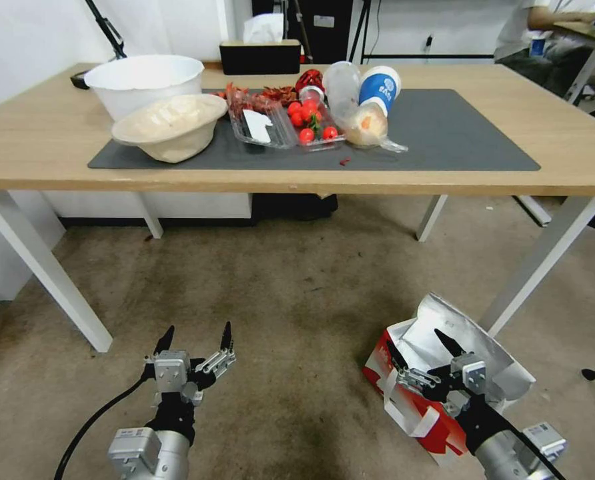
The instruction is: Pick up the food delivery bag from the floor and place it on the table.
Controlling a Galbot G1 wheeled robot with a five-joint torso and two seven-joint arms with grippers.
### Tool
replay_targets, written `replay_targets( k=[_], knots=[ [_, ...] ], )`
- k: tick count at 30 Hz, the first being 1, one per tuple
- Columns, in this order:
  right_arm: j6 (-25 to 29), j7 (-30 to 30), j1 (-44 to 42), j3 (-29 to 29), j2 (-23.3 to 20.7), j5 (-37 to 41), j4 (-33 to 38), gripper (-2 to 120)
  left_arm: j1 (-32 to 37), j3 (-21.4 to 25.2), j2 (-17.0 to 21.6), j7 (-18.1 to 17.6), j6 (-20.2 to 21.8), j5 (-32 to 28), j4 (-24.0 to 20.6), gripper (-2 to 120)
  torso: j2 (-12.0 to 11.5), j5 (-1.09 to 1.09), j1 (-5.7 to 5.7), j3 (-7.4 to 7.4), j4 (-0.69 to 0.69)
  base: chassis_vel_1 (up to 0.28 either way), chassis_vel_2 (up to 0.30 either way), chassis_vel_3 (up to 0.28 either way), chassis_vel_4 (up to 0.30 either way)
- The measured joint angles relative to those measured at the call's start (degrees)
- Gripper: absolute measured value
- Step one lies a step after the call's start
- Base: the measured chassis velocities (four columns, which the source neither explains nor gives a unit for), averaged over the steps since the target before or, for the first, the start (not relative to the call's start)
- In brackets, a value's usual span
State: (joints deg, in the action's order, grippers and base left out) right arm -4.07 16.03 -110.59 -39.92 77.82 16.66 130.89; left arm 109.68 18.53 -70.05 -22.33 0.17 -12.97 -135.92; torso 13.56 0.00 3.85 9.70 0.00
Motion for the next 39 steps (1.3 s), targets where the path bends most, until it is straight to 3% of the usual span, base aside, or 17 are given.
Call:
replay_targets(
  k=[39],
  knots=[
    [0.4, 0.1, 0.1, 0.1, -0.4, 0.1, -0.1, 100, 0.1, -0.2, -0.5, -0.1, -0.3, -0.1, 0.1, 100, -8.8, 0.00, -1.67, -7.15, 0.00, 0.000, 0.000, 0.000, 0.000]
  ],
)
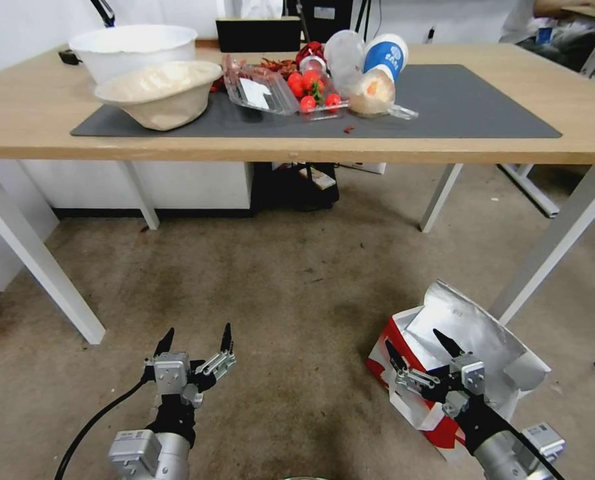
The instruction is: Pick up the food delivery bag from the floor and place it on the table.
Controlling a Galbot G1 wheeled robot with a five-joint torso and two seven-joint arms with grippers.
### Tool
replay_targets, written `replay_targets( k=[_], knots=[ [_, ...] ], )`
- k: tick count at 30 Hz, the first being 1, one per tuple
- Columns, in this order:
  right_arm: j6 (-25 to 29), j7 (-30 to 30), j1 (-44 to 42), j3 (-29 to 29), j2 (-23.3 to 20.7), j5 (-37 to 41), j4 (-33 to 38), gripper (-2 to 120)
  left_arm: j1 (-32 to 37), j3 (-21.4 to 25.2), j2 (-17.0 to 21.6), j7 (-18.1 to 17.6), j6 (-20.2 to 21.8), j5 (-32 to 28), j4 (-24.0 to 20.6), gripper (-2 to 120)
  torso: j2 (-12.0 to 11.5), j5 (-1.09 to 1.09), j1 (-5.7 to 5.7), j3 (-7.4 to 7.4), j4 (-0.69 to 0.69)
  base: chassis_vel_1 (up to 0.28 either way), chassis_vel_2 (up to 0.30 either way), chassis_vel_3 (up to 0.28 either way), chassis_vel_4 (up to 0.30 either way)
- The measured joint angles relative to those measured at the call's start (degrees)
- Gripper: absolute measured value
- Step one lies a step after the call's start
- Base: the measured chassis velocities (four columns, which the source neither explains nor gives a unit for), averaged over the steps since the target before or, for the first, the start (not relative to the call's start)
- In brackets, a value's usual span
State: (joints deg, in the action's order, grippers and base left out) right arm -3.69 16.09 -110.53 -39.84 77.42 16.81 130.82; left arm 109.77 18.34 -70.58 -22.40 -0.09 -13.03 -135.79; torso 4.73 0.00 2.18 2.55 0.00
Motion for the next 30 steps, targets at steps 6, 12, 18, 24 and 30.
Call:
replay_targets(
  k=[6, 12, 18, 24, 30],
  knots=[
    [0.0, 0.0, 0.0, 0.0, 0.1, 0.0, -0.3, 100, -0.1, 0.0, 0.0, 0.0, 0.0, -0.1, 0.0, 100, -1.5, 0.00, -0.07, -1.43, 0.00, 0.000, 0.000, 0.000, 0.000],
    [0.0, 0.0, 0.0, 0.0, 0.2, -0.1, -0.4, 100, -0.2, 0.0, 0.0, 0.0, 0.1, -0.1, 0.1, 100, -2.7, 0.00, -0.12, -2.55, 0.00, 0.000, 0.000, 0.000, 0.000],
    [0.0, 0.0, 0.1, 0.0, 0.1, -0.1, -0.4, 100, -0.2, 0.0, 0.0, 0.0, 0.1, -0.1, 0.1, 100, -3.4, 0.00, -0.31, -2.55, 0.00, 0.000, 0.000, 0.000, 0.000],
    [0.0, 0.0, 0.1, 0.0, 0.1, -0.2, -0.4, 100, -0.2, 0.0, 0.0, 0.1, 0.1, -0.2, 0.1, 100, -3.4, 0.00, -0.34, -2.55, 0.00, 0.000, 0.000, 0.000, 0.000],
    [0.0, 0.0, 0.0, -0.1, 0.1, -0.2, -0.5, 100, -0.1, -0.1, -0.1, 0.3, 0.1, -0.2, 0.0, 100, -3.2, 0.00, -0.33, -2.55, 0.00, 0.000, 0.000, 0.000, 0.000]
  ],
)
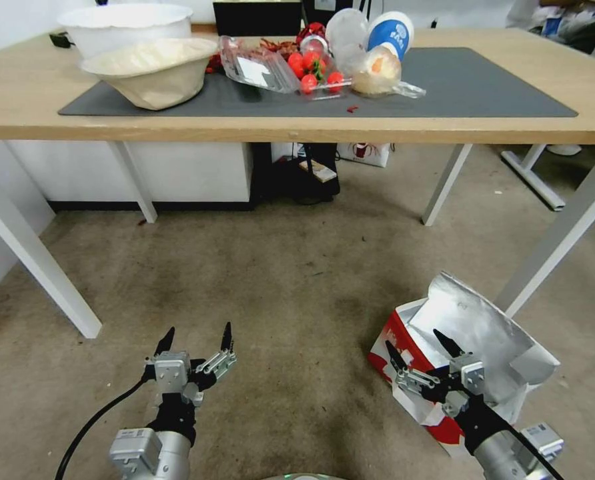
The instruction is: Pick up the food delivery bag from the floor and place it on the table.
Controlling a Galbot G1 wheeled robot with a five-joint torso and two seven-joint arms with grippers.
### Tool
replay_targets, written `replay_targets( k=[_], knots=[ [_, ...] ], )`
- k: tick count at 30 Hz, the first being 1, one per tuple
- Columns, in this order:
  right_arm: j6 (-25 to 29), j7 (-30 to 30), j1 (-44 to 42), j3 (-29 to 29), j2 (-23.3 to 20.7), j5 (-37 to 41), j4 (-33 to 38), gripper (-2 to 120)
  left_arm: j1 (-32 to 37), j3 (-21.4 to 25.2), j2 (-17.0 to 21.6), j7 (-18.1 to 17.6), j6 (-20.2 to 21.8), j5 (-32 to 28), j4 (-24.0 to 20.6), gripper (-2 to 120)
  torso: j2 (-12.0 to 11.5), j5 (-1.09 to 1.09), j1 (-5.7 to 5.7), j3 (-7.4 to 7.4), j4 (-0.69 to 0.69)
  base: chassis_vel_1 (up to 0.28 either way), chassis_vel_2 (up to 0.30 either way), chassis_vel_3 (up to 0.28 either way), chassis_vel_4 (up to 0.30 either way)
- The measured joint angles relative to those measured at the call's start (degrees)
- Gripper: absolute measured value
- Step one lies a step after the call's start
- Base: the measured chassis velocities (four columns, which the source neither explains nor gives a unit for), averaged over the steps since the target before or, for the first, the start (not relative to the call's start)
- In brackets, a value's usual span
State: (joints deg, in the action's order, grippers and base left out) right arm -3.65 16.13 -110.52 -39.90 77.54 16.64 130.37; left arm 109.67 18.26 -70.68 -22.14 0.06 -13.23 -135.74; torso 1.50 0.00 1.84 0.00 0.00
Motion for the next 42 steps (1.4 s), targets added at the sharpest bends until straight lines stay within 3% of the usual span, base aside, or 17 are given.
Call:
replay_targets(
  k=[10, 15, 22, 25, 26, 30, 31, 32, 34, 42],
  knots=[
    [0.0, 0.0, 0.0, 0.1, 0.2, -0.1, -0.1, 100, 0.1, 0.0, 0.1, 0.1, 0.0, -0.1, 0.0, 100, 0.2, 0.00, 0.03, 0.00, 0.00, 0.000, 0.000, 0.000, 0.000],
    [0.1, -0.2, 0.2, -0.1, -0.1, 0.3, 0.0, 100, -0.4, 0.2, -0.1, 1.5, -2.2, 0.2, 1.0, 100, 0.2, 0.00, 0.05, 0.00, 0.02, 0.000, 0.000, 0.000, 0.000],
    [-1.7, -1.2, 2.4, -4.9, -4.8, 4.4, 0.7, 100, -0.1, 0.1, 0.0, 2.2, -2.1, 1.5, 0.9, 100, 0.3, 0.01, 0.06, 0.00, 0.02, 0.000, 0.000, 0.000, 0.000],
    [-4.3, -1.9, 5.4, -10.1, -11.4, 8.5, -2.2, 100, 0.4, 0.2, 0.4, 1.8, -1.8, 1.8, 0.6, 100, 0.3, 0.02, 0.07, 0.00, 0.00, 0.000, 0.000, 0.000, 0.000],
    [-4.3, -1.9, 5.4, -10.1, -11.4, 8.5, -2.2, 100, 0.4, 0.2, 0.4, 1.8, -1.8, 1.8, 0.6, 100, 0.3, 0.02, 0.07, 0.00, 0.00, 0.000, 0.000, 0.000, 0.000],
    [-7.8, -0.3, 9.3, -14.4, -22.5, 14.4, -9.9, 100, 0.7, 0.3, 0.5, 1.3, -1.7, 2.0, 0.3, 100, 0.4, 0.02, 0.08, 0.00, -0.01, 0.000, 0.000, 0.000, 0.000],
    [-7.8, -0.3, 9.3, -14.4, -22.5, 14.4, -9.9, 100, 0.7, 0.3, 0.5, 1.3, -1.7, 2.0, 0.3, 100, 0.4, 0.02, 0.08, 0.00, -0.01, 0.000, 0.000, 0.000, 0.000],
    [-8.1, 0.6, 10.8, -14.7, -26.8, 15.3, -13.7, 100, 0.6, 0.2, 0.2, 1.3, -1.7, 2.2, 0.3, 100, 0.4, 0.03, 0.08, 0.00, 0.00, 0.000, 0.000, 0.000, 0.000],
    [-7.5, 2.0, 15.6, -12.8, -35.0, 15.2, -22.8, 100, 0.4, -0.3, -0.4, 1.2, -1.8, 2.7, 0.5, 100, 0.4, 0.02, 0.08, 0.00, -0.01, 0.000, 0.000, 0.000, 0.000],
    [-7.3, 5.1, 25.1, -3.6, -43.9, 11.4, -36.4, 100, -0.5, -0.2, -0.9, 1.0, -1.8, 2.6, 1.5, 100, 0.4, 0.02, 0.09, 0.00, 0.00, 0.000, 0.000, 0.000, 0.000]
  ],
)
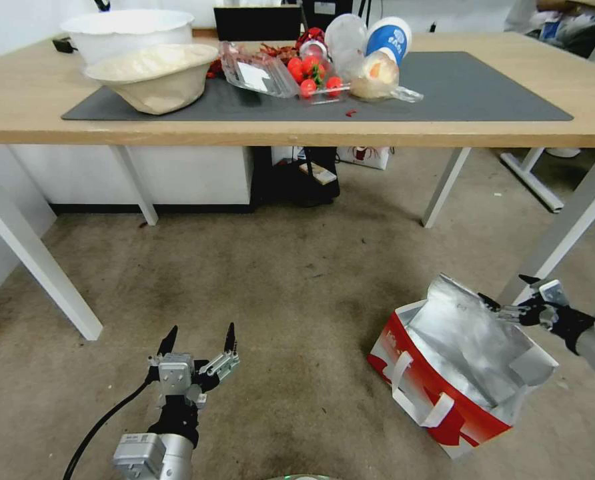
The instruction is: Pick up the food delivery bag from the floor and place it on the table.
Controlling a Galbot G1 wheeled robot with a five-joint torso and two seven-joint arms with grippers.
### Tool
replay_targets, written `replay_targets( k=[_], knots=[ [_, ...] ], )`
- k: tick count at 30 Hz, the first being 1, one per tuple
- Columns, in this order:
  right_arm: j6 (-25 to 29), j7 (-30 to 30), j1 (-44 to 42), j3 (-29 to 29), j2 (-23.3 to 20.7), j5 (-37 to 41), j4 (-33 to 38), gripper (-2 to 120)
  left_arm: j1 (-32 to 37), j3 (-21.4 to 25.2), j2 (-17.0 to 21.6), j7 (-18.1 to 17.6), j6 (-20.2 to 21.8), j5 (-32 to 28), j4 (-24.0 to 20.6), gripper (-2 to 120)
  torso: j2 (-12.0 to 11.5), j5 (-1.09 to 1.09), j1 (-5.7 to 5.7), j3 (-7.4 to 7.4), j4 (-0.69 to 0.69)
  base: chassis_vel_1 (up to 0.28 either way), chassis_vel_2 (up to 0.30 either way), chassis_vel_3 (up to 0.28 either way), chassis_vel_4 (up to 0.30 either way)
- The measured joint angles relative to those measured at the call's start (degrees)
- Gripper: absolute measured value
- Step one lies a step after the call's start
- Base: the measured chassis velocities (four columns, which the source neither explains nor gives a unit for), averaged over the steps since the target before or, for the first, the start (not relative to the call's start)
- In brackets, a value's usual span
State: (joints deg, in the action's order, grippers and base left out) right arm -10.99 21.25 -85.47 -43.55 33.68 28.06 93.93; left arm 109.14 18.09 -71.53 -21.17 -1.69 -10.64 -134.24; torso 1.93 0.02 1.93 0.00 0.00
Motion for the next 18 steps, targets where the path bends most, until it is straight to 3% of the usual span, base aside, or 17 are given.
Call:
replay_targets(
  k=[8, 18],
  knots=[
    [-0.8, 3.6, 5.4, 8.3, -4.5, -1.9, -5.8, 100, 0.0, -0.1, -1.3, 0.0, 0.2, 0.2, 0.4, 100, 0.0, -0.02, 0.00, 0.00, 0.02, 0.000, 0.000, 0.000, 0.000],
    [-3.0, 2.4, 16.8, 19.8, -2.1, -3.1, -8.8, 100, 1.9, 0.4, -2.2, 0.0, 0.0, 1.2, -0.4, 100, 0.0, -0.01, 0.00, 0.00, -0.01, 0.000, 0.000, 0.000, 0.000]
  ],
)
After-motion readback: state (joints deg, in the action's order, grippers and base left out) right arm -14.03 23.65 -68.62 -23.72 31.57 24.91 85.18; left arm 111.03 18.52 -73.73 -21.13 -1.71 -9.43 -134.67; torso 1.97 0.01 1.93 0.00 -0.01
